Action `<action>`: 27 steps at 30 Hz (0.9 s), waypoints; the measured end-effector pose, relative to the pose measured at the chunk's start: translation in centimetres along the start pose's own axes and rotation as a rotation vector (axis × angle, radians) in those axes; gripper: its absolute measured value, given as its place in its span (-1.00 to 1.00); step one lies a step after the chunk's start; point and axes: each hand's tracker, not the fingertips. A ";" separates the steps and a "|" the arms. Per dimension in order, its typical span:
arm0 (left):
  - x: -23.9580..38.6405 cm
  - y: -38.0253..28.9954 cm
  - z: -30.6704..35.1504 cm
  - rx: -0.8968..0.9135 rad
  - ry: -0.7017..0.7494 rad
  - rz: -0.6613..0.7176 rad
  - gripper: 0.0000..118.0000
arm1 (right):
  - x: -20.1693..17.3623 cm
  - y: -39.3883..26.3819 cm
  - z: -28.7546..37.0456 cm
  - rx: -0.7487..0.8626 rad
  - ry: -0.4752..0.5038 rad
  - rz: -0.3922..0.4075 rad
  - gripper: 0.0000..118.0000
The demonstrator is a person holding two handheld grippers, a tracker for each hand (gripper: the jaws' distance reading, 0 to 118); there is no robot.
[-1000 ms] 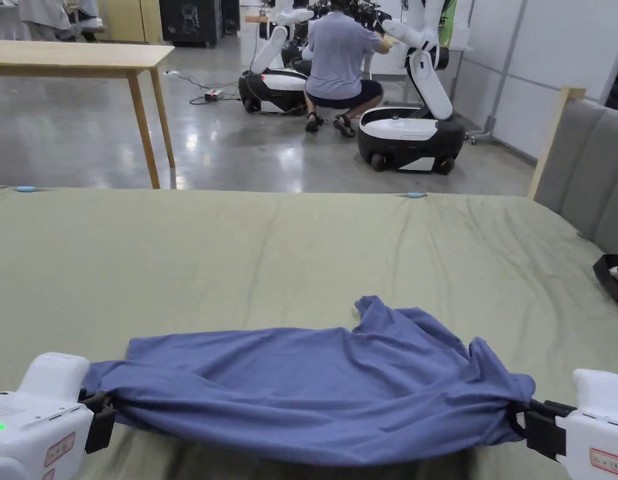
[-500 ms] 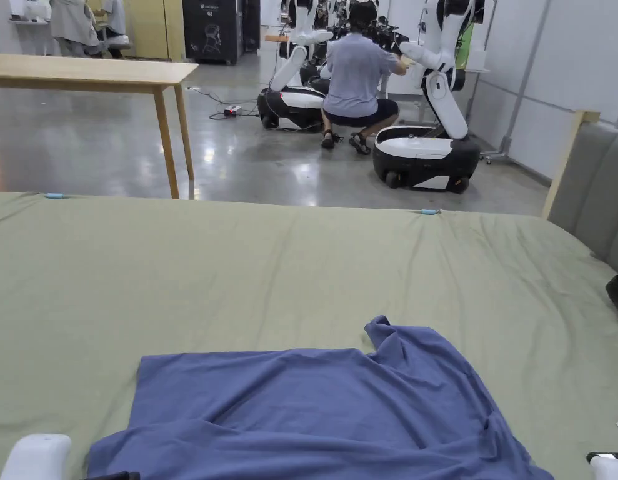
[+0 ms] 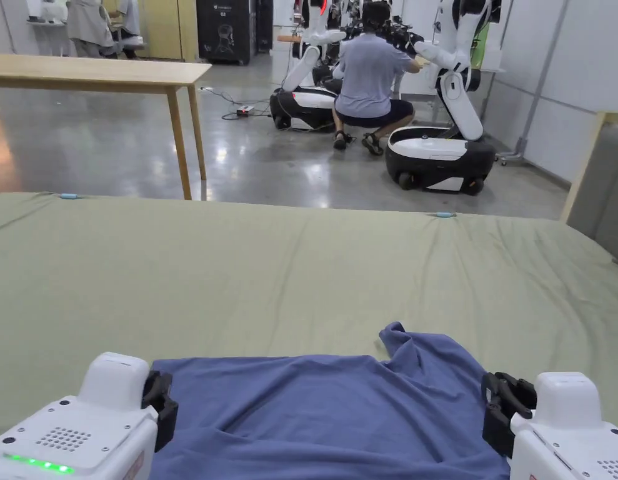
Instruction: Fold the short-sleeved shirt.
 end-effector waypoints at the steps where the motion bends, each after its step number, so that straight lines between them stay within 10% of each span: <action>1: -0.4 -0.1 -0.7 -0.031 -0.016 0.015 -0.85 | 0.1 -0.2 -0.3 -0.005 0.025 -0.011 -0.80; 9: -4.1 0.1 -11.2 -0.244 0.050 0.014 -0.83 | 0.9 -0.5 -3.3 -0.056 0.026 0.009 -0.80; 11: -5.1 0.3 -15.0 -0.306 0.084 -0.016 -0.07 | 1.5 -0.5 -4.2 -0.080 0.023 0.006 -0.80; 12: -5.5 0.2 -17.3 -0.347 0.098 -0.031 0.94 | 1.9 -0.4 -4.8 -0.097 0.022 0.001 -0.80; 13: -5.9 -0.2 -19.3 -0.406 0.113 -0.052 0.97 | 2.4 -0.4 -5.3 -0.112 0.020 -0.004 -0.80; 22: -4.7 -0.1 -27.1 -0.495 0.098 -0.087 0.77 | 8.3 1.4 -15.1 -0.296 -0.085 0.024 -0.79; 23: -4.8 0.1 -26.9 -0.492 0.100 -0.083 0.73 | 9.1 1.6 -17.2 -0.356 -0.083 0.019 -0.66; 24: -5.0 0.3 -26.6 -0.499 0.088 -0.071 0.48 | 9.9 1.7 -19.2 -0.413 -0.079 0.009 -0.11; 26: -5.9 0.6 -26.3 -0.501 -0.002 0.014 -0.41 | 11.0 1.2 -23.4 -0.527 -0.061 0.007 0.89; 27: -5.8 0.8 -25.9 -0.494 -0.039 0.043 -0.82 | 11.4 0.7 -25.4 -0.580 -0.070 0.023 1.00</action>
